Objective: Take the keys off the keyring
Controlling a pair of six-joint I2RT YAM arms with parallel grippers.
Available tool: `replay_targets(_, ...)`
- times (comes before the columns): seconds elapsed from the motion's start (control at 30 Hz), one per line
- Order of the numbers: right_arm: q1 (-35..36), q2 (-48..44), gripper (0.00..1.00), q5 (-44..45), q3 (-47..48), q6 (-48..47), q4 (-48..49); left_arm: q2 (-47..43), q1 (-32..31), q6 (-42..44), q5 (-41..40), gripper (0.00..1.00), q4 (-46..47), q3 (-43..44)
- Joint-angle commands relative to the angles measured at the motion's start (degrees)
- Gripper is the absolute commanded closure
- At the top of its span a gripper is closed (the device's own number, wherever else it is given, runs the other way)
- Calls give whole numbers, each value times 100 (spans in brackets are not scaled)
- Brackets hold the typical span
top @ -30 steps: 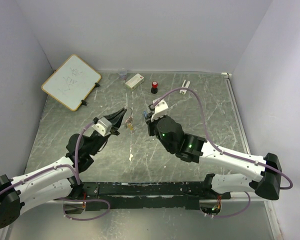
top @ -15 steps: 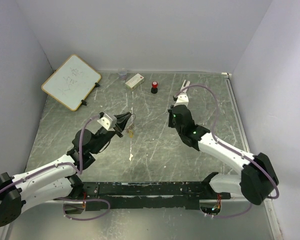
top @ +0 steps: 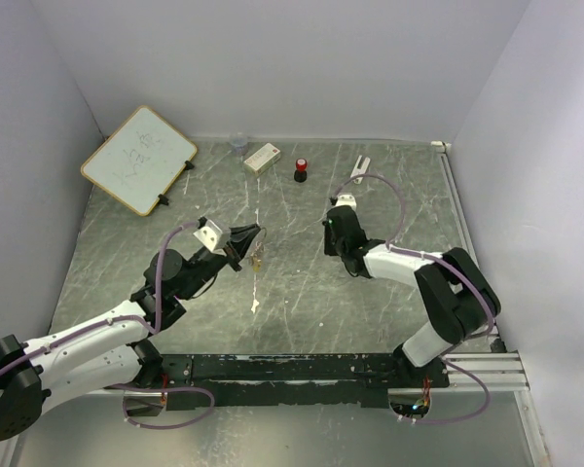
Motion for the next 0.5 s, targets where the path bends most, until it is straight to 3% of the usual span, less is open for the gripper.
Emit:
replay_targets(0.0,-55,291,100,-194,198,85,373,-70,-33,-34,130,93,79,99)
replay_targets(0.13,-74,488,99,-144,293,59,398,-68,-52,-10,96,93,61,88)
replay_targets(0.2,-77,534,87,-105,326,13,421,-51,-56,6,96,93,55,96)
replay_targets(0.33,-78,492,56,-57,387,-45,388,-48,-54,23,93,93,55,100)
replay_targets(0.37,-73,422,42,-49,385,-43,360,-51,-50,24,85,93,51,97)
replay_targets(0.4,-73,336,11,-57,365,-43,361,-60,-50,24,82,93,47,101)
replay_targets(0.43,-74,237,1,-53,331,-50,362,-67,-56,31,71,93,38,99)
replay_targets(0.47,-77,116,0,-44,292,-55,359,-68,-56,40,60,93,24,100)
